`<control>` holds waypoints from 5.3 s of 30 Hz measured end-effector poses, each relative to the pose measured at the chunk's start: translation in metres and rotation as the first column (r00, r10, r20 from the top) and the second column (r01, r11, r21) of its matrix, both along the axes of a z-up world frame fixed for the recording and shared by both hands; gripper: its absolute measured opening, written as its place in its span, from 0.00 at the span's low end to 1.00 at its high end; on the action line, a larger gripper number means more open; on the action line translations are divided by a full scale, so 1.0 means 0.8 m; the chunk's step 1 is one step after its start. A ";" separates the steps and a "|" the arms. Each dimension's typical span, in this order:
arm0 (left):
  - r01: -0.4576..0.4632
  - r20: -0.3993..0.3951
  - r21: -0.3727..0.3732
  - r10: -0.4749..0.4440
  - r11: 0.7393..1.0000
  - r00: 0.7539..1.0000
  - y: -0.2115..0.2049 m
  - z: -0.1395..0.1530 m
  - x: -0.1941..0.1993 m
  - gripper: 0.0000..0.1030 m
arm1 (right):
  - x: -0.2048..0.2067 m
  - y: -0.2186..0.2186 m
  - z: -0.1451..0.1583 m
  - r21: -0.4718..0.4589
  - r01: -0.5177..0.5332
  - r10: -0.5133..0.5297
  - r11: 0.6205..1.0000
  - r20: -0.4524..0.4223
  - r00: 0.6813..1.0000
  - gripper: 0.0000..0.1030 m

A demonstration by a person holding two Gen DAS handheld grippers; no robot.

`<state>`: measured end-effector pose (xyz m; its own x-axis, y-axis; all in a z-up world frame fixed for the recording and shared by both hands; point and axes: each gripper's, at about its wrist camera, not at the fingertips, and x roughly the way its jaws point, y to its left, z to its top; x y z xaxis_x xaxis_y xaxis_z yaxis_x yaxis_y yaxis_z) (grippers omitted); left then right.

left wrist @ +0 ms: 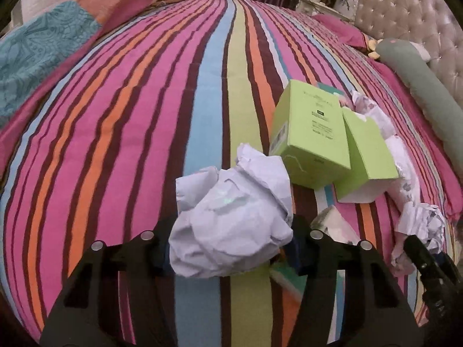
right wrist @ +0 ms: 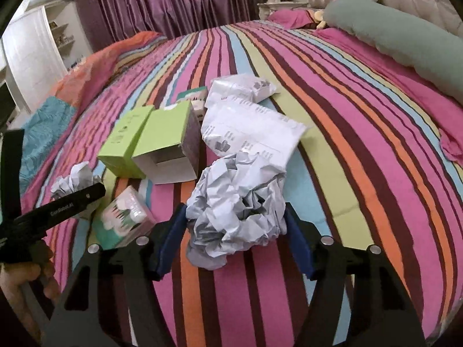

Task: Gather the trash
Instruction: 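Grasp a crumpled paper ball with the right tool while the left tool grasps another, then carry both paper balls over the wastebasket and open both tools to drop them, then raise both tools away from the wastebasket back toward the bed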

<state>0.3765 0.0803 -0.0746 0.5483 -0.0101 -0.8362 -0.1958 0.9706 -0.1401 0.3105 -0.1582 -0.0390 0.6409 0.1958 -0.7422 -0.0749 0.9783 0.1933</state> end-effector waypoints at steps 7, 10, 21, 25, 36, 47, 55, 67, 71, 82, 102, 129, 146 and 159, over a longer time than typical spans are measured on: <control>0.011 0.048 0.013 -0.012 1.000 0.999 0.000 0.021 -0.048 0.55 | -0.037 -0.025 0.015 0.044 0.006 -0.006 0.999 0.008 1.000 0.61; 0.028 0.063 0.017 -0.029 0.999 0.998 -0.003 0.030 -0.071 0.55 | -0.054 -0.038 0.021 0.066 0.019 -0.020 0.998 0.013 1.000 0.61; 0.073 0.109 0.020 -0.075 0.997 0.991 -0.022 0.049 -0.178 0.55 | -0.124 -0.064 0.044 0.136 0.039 -0.044 0.990 0.038 0.998 0.61; 0.092 0.117 0.008 -0.092 0.996 0.989 -0.030 0.046 -0.225 0.55 | -0.152 -0.063 0.048 0.150 0.020 -0.027 0.988 0.044 0.999 0.61; 0.165 0.090 0.034 -0.168 0.986 0.982 -0.067 0.025 -0.330 0.55 | -0.220 -0.048 0.039 0.158 -0.041 0.036 0.987 0.032 0.999 0.61; 0.226 -0.036 -0.007 -0.226 0.974 0.974 -0.104 -0.035 -0.390 0.55 | -0.269 -0.026 -0.012 0.088 -0.084 0.090 0.993 -0.067 0.994 0.61; 0.212 -0.189 -0.090 -0.226 0.973 0.956 -0.109 -0.091 -0.402 0.55 | -0.280 -0.027 -0.070 0.136 -0.052 0.083 0.989 -0.238 0.968 0.61; 0.124 -0.433 -0.212 -0.207 0.969 0.877 -0.103 -0.175 -0.405 0.55 | -0.284 -0.005 -0.173 0.209 -0.028 0.141 0.977 -0.545 0.827 0.61; 0.087 -0.499 -0.239 -0.199 0.967 0.844 -0.103 -0.199 -0.406 0.55 | -0.281 -0.004 -0.201 0.231 0.020 0.131 0.973 -0.620 0.774 0.61; 0.001 -0.631 -0.281 -0.185 0.960 0.753 -0.103 -0.247 -0.404 0.55 | -0.274 0.003 -0.248 0.210 0.070 0.111 0.975 -0.735 0.668 0.61; -0.069 -0.686 -0.239 -0.118 0.969 0.718 -0.094 -0.264 -0.399 0.84 | -0.276 -0.008 -0.275 0.120 0.127 0.016 0.985 -0.787 0.617 0.92; -0.113 -0.638 -0.248 -0.074 0.962 0.767 -0.074 -0.244 -0.405 0.84 | -0.282 -0.040 -0.259 0.138 0.245 -0.055 0.960 -0.764 0.643 0.92; -0.017 -0.411 -0.197 -0.067 0.980 0.909 -0.068 -0.162 -0.403 0.84 | -0.284 -0.026 -0.158 0.125 0.091 -0.012 0.988 -0.521 0.853 0.92; 0.123 -0.047 -0.005 -0.123 0.992 0.991 -0.064 -0.046 -0.385 0.84 | -0.283 -0.015 -0.010 -0.096 -0.084 0.091 0.992 0.069 0.993 0.92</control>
<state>0.0687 0.0290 -0.1116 0.5025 -0.0768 -0.8612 -0.0813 0.9874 -0.1355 0.0844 -0.1706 -0.0468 0.6778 0.1859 -0.7114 -0.1713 0.9808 0.0931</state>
